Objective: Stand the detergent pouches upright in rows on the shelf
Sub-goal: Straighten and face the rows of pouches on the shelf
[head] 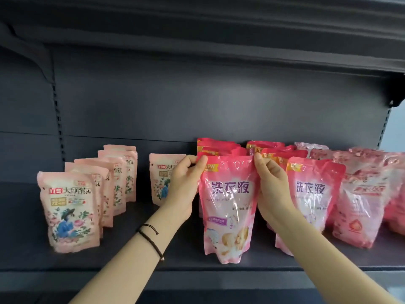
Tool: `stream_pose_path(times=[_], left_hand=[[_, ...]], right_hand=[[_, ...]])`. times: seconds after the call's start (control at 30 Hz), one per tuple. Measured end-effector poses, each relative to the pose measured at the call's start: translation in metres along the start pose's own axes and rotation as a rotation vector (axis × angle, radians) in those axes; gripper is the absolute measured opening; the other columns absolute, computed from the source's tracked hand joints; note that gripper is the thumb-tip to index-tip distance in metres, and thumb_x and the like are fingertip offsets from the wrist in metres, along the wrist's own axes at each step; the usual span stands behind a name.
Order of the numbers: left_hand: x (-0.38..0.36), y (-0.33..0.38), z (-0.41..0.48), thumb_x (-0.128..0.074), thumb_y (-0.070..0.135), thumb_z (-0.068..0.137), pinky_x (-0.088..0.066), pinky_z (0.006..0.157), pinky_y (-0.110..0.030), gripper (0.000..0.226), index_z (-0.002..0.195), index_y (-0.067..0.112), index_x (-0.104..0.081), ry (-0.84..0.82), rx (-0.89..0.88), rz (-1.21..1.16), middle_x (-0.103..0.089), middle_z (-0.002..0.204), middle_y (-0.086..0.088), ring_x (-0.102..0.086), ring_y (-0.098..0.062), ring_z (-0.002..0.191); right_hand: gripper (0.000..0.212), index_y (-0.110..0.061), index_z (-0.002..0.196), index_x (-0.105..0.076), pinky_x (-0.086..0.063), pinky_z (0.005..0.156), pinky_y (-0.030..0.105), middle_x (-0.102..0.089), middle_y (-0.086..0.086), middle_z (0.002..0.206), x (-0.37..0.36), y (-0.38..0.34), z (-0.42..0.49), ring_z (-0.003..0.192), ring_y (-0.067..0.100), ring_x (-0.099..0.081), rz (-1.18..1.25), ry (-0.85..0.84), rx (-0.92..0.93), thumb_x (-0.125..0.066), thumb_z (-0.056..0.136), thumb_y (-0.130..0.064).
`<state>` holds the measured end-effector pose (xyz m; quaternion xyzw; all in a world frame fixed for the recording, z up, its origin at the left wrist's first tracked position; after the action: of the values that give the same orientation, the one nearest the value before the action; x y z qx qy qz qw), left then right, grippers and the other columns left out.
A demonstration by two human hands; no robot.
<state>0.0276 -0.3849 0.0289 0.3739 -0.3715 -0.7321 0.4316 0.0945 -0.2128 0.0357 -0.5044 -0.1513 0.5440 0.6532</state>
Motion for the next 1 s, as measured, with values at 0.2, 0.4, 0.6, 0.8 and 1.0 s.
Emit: stream_pose_path(times=[0.2,0.4,0.6,0.8,1.0], left_hand=[[0.003,-0.019,-0.046,-0.065,0.039,0.082,-0.049,0.081,-0.013,0.045,0.123,0.037,-0.047,-0.052,-0.172,0.251,-0.065,0.114,0.021,-0.06,0.004,0.107],[0.004,-0.091,-0.12,-0.073,0.038,0.078,-0.037,0.086,0.0,0.088,0.136,0.057,-0.009,-0.067,-0.061,0.65,-0.04,0.131,0.033,-0.045,0.02,0.114],[-0.011,-0.099,-0.101,-0.054,0.025,0.095,-0.027,0.101,-0.007,0.083,0.142,0.033,0.014,-0.065,0.046,0.855,-0.033,0.15,0.005,-0.04,-0.006,0.133],[-0.012,-0.105,-0.1,-0.042,0.023,0.1,-0.035,0.1,-0.023,0.074,0.14,0.044,0.017,-0.076,0.011,0.813,-0.027,0.155,-0.004,-0.038,-0.019,0.134],[-0.016,-0.105,-0.087,-0.044,0.028,0.1,-0.034,0.099,-0.015,0.078,0.139,0.037,0.022,-0.152,0.049,0.959,-0.034,0.152,-0.001,-0.044,-0.011,0.13]], right_hand=[[0.045,-0.037,0.127,-0.047,-0.05,0.085,0.025,-0.061,-0.009,0.115,0.015,0.007,-0.036,0.105,0.009,-0.061,-0.318,-0.136,0.287,-0.062,0.091,-0.015],[0.096,-0.063,0.133,-0.02,-0.046,0.101,0.026,-0.038,-0.022,0.142,0.035,0.068,-0.098,0.127,0.003,-0.046,-0.531,-0.25,0.233,-0.08,0.073,-0.018],[0.09,-0.052,0.138,-0.018,-0.041,0.084,0.0,-0.032,-0.03,0.133,0.034,0.081,-0.1,0.117,-0.026,-0.036,-0.719,-0.163,0.234,-0.078,0.075,-0.028],[0.085,-0.04,0.136,-0.016,-0.031,0.082,-0.007,-0.034,0.002,0.135,0.024,0.085,-0.091,0.112,-0.022,-0.035,-0.81,-0.164,0.26,-0.073,0.081,-0.006],[0.081,-0.042,0.133,-0.018,-0.039,0.076,-0.003,-0.04,0.002,0.13,0.027,0.085,-0.084,0.108,0.008,-0.051,-0.841,-0.175,0.225,-0.074,0.081,-0.014]])
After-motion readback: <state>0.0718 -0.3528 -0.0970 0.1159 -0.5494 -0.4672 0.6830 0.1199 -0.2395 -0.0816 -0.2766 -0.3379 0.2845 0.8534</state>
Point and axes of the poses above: each hand's wrist, its own z-axis towards the middle knuckle, its own x-axis out of the back of the hand, y = z × x, the point moved 6 cm from there along z, towards the middle knuckle
